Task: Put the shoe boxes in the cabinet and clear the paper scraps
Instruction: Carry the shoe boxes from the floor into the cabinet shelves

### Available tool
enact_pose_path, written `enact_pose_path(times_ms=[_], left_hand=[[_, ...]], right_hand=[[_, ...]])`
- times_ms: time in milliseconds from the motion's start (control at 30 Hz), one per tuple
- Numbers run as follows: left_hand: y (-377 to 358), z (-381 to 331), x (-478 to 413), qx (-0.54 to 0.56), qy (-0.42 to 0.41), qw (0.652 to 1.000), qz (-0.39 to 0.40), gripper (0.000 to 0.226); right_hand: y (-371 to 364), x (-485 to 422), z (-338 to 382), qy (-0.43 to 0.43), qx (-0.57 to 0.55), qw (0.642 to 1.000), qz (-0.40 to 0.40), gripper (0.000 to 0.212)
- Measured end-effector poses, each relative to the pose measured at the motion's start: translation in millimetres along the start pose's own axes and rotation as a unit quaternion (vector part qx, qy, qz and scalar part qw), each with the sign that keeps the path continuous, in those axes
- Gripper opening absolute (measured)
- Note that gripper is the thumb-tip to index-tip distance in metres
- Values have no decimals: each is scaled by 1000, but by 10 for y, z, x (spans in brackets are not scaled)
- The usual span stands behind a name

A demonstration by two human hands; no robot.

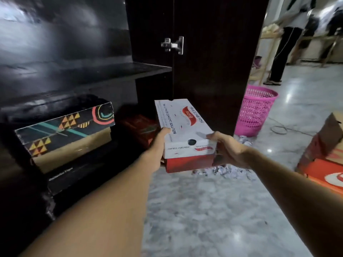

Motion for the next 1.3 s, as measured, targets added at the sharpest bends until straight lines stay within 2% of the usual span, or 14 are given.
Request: enact_pose_path(times_ms=[100, 167, 300, 467, 567, 667, 767, 867, 933, 1033, 1067, 1167, 1200, 1300], left_hand=[[188, -73, -251, 18, 13, 1000, -22, 48], [249, -76, -415, 31, 17, 999, -35, 48], [237, -63, -745, 63, 26, 996, -65, 50], [127, 60, -1152, 108, 48, 989, -85, 52], [216, 132, -1401, 99, 50, 985, -129, 53], [380, 144, -1618, 72, 29, 981, -177, 56], [429, 109, -1753, 58, 3, 982, -179, 60], [408, -4, -1824, 40, -84, 983, -158, 47], [458, -4, -1881, 11, -131, 978, -163, 63], [565, -4, -2016, -41, -148, 968, -196, 90], [578, -31, -2061, -37, -148, 967, -204, 86], [577, -208, -2201, -23, -155, 963, -219, 42], [588, -244, -2257, -13, -153, 963, -223, 37], [680, -286, -2375, 25, -134, 963, -232, 50]], right_hand=[[-66, -318, 331, -18, 85, 995, 40, 38], [-70, -522, 490, -7, 121, 992, 44, 45], [4, -944, 550, 41, 147, 987, -51, 55], [220, -1529, 256, 62, 4, 987, -146, 62], [242, -1919, -97, 26, -149, 970, -189, 45], [108, -2222, -255, 33, -151, 972, -176, 26], [66, -2432, -244, 50, -161, 965, -199, 37], [53, -2581, -176, 100, -108, 952, -269, 41], [-17, -2675, -170, 125, -55, 948, -288, 42], [-93, -2808, -158, 146, -29, 950, -275, 45], [-124, -2869, -150, 148, -31, 953, -261, 46], [-274, -3063, -113, 146, -28, 970, -191, 61], [-319, -3099, -93, 144, -17, 975, -169, 62], [-467, -3146, -42, 145, 9, 984, -107, 65]])
Point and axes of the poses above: each hand's wrist, its own x-axis away from the middle knuckle, its own y-axis out of the back of the hand, z = x × y, the point moved 8 cm from there along -x, towards the middle knuckle, and after that the axes turned 5 degrees about x, right-handed, at the moved point
